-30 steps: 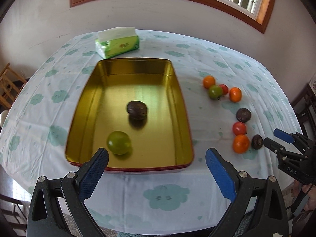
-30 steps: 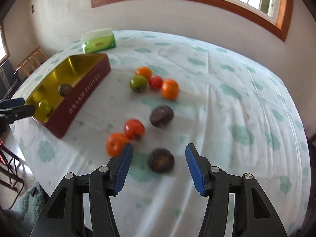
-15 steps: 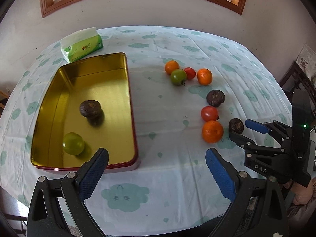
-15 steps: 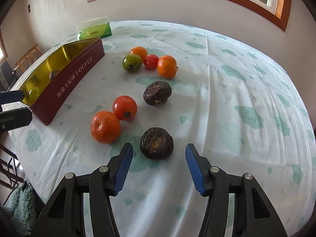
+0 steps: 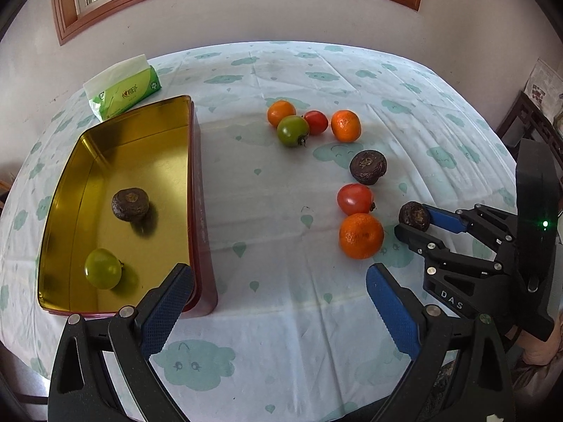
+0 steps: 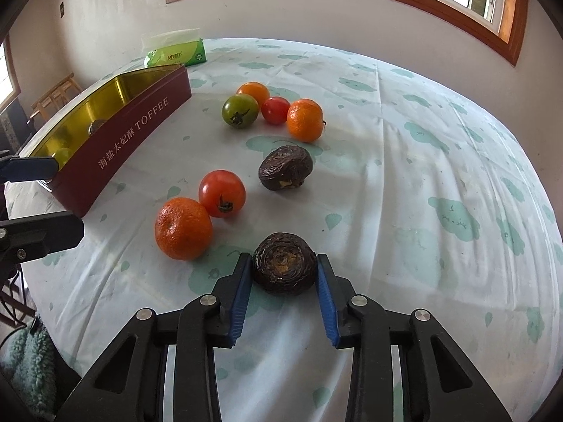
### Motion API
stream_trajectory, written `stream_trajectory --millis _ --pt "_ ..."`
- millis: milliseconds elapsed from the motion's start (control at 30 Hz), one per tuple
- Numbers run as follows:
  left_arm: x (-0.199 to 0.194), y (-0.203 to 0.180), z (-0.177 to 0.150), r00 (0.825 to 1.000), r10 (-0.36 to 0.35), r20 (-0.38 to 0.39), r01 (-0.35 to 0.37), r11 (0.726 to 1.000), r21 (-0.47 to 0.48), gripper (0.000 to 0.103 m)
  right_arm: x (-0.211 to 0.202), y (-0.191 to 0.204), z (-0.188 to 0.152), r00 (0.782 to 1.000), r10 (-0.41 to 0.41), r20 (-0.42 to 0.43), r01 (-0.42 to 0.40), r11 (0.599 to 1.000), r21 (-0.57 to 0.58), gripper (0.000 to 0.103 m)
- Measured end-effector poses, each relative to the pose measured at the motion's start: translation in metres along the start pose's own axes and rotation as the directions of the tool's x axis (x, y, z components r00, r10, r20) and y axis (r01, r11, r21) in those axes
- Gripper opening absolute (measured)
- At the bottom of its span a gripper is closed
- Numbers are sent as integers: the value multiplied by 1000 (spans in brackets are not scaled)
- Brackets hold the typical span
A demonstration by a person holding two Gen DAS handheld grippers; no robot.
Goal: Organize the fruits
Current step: 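Grasp the orange with the left gripper while the right gripper holds the avocado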
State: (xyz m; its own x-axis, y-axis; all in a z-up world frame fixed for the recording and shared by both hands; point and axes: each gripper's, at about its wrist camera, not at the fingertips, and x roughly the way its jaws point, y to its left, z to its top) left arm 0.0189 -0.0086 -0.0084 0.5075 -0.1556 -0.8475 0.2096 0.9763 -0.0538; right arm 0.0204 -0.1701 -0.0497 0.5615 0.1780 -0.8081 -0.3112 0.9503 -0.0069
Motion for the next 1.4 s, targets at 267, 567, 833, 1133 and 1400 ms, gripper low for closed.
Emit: stream_trajectory --millis 267,567,833,1133,1400 --pt "5 -9 6 1000 -12 -4 12 1000 -5 97 -1 -56 21 996 -71 53 65 992 104 37" --pt "17 -27 11 999 -30 -17 30 999 12 92 17 -109 21 990 -142 14 137 976 169 37" --pt "35 -45 15 996 -70 -59 71 997 14 76 21 -116 14 989 -145 26 138 974 180 37" --pt "57 -54 18 992 -79 -96 80 997 6 52 20 -118 12 990 -135 28 127 974 189 37" --pt "63 -58 18 991 -87 -105 90 996 18 34 20 -117 13 991 -134 29 126 974 191 37"
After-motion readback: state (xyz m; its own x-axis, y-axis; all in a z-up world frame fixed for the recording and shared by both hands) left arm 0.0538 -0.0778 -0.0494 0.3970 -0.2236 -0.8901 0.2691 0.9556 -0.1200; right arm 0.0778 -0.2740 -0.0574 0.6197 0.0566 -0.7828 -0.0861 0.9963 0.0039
